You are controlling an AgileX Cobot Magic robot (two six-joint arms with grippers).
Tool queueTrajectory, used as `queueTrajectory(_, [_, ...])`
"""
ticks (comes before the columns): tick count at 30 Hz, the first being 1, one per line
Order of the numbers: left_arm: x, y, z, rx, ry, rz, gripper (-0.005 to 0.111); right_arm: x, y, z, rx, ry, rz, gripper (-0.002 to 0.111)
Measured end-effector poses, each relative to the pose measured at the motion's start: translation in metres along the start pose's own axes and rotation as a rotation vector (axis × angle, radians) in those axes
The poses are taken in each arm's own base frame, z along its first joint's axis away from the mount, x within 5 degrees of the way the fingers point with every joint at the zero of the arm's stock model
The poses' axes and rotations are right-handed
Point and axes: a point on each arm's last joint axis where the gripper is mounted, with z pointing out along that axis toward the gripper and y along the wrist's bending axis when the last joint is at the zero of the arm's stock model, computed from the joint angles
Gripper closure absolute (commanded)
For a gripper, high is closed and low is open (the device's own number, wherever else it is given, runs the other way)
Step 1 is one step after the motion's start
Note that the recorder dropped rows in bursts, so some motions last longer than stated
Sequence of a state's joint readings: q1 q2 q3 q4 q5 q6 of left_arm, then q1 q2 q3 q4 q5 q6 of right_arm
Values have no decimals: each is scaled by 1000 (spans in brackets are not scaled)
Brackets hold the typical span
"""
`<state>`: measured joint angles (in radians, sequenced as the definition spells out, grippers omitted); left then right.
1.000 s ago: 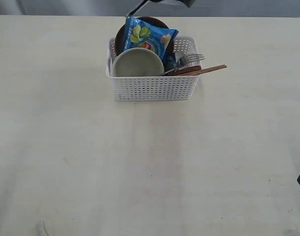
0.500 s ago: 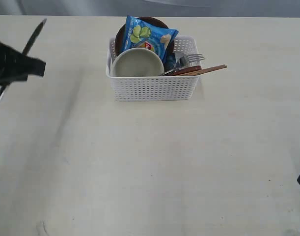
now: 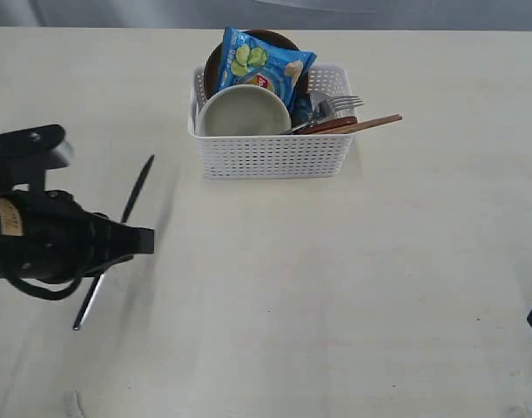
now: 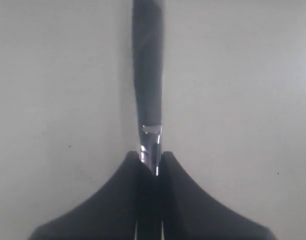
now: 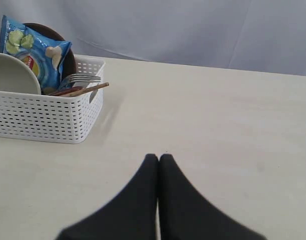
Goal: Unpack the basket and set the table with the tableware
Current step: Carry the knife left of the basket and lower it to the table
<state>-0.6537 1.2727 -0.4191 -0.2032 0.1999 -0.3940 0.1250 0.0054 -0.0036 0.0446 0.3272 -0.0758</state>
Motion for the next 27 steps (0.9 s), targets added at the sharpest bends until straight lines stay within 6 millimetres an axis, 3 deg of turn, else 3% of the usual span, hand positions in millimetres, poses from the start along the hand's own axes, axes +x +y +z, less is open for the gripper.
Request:
queueTrajectory(8, [-13,-15,49,-17,13,13,107,0,0,0,0,0,0,109])
queueTrajectory(17, [-7,-9,72,-59,52,3,105,0,0,0,0,0,0,109])
queueTrajectory(20, [-7,-9,73,-56,45,-1,94,0,0,0,0,0,0,109])
queueTrajectory(25, [-8,-9,73,-55,41,-1,57,0,0,0,0,0,0,109])
queueTrajectory(27, [-8,-9,73,-55,41,-1,49,0,0,0,0,0,0,109])
